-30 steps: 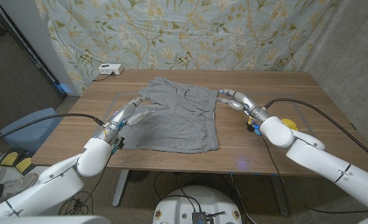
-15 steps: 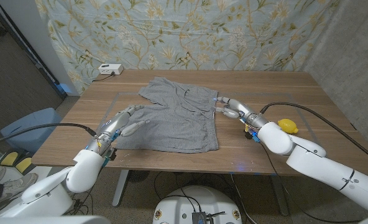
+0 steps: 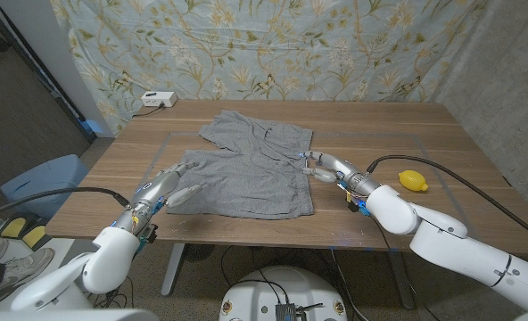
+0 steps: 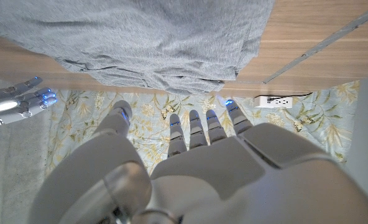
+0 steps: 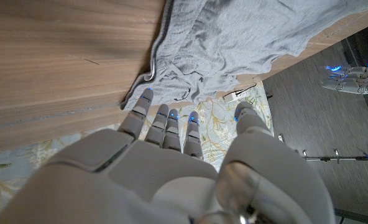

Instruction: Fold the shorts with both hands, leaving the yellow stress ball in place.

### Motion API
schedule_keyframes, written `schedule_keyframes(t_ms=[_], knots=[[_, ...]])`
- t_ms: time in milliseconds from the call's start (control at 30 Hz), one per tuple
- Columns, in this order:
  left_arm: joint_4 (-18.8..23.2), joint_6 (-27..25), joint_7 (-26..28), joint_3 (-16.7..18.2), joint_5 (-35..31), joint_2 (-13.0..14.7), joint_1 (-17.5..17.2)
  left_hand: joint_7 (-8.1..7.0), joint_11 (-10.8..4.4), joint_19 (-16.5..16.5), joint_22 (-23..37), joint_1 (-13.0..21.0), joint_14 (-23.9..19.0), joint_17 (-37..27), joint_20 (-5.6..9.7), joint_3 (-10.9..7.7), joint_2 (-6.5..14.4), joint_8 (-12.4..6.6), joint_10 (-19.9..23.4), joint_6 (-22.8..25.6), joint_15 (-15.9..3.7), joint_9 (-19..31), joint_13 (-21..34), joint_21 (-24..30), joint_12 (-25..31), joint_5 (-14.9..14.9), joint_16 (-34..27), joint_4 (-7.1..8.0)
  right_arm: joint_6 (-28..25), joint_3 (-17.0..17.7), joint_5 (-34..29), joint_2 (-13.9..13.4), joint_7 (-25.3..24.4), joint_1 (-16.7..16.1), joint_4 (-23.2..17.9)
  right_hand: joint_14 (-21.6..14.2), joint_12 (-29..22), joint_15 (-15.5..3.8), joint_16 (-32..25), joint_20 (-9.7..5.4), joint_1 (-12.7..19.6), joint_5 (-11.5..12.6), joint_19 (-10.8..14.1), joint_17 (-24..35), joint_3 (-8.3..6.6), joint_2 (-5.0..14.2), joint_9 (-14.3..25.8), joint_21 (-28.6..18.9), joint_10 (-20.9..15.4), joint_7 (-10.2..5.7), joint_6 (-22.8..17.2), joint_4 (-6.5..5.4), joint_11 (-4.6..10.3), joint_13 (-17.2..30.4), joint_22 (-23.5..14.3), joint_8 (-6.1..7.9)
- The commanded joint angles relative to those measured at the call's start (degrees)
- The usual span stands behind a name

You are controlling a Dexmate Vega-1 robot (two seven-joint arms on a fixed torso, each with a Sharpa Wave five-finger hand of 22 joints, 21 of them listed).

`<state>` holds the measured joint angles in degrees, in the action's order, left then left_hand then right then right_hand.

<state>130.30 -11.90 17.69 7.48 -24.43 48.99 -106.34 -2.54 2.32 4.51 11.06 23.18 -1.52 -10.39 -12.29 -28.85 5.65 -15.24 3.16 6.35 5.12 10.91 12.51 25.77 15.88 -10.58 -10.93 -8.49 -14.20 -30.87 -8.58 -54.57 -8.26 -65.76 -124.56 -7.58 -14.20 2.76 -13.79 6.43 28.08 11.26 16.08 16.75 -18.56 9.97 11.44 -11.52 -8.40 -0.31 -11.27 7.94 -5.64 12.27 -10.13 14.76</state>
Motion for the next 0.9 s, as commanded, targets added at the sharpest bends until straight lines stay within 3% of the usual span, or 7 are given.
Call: schedule_keyframes(t_ms=[33, 333, 900], knots=[[1.4, -2.2, -3.9, 2.0, -4.4, -2.9, -2.9, -0.13, -0.31, -0.1, 0.2, 0.8, 0.2, -0.2, 0.32, -0.13, -0.3, 0.29, 0.6, 0.6, -0.26, 0.2, 0.1, -0.1, -0.1, 0.1, -0.2, -0.41, -2.6, -2.0, -3.6, 0.0, 0.6, -1.5, -1.6, -0.3, -0.2, 0.02, -0.2, -0.51, 0.9, 0.5, 0.1, -0.1, -0.5, 0.06, 0.0, -0.2, -0.6, -0.2, -0.5, 0.08, 0.28, -0.1, -0.2, -0.22], [1.6, -6.2, -6.9, 0.6, -8.7, -2.2, -2.0, -0.36, -0.68, -0.7, 0.1, 1.6, -0.3, -0.1, 0.45, -0.31, -0.3, 0.82, 1.6, 0.5, -0.68, 0.1, 0.0, -0.2, 0.1, 0.0, -0.5, -0.83, -4.8, -2.7, -5.6, -0.3, 0.3, -2.8, -2.4, -0.4, -0.1, -0.21, -0.1, -0.63, 1.3, 0.5, 0.1, -0.2, -0.77, -0.04, -0.1, -0.2, -0.7, -0.16, -0.7, 0.3, 0.31, -0.1, -0.2, -0.34], [-0.5, -5.7, -7.9, -0.3, -8.4, -1.4, -0.8, -0.33, -0.86, -1.4, 0.1, 2.7, -0.7, -0.1, 0.67, -0.44, -0.6, 1.43, 1.8, 0.4, -0.91, 0.0, -0.1, -0.2, -0.2, 0.1, -0.5, -1.13, -8.5, -6.3, -13.6, -2.4, 2.9, -3.4, -4.8, -0.9, 0.1, -0.81, 0.0, -1.12, 2.8, 0.4, 0.6, -0.7, -1.53, -0.42, -0.1, -0.4, -0.7, -0.12, -0.8, 1.05, 0.83, -0.1, -0.1, -0.87]])
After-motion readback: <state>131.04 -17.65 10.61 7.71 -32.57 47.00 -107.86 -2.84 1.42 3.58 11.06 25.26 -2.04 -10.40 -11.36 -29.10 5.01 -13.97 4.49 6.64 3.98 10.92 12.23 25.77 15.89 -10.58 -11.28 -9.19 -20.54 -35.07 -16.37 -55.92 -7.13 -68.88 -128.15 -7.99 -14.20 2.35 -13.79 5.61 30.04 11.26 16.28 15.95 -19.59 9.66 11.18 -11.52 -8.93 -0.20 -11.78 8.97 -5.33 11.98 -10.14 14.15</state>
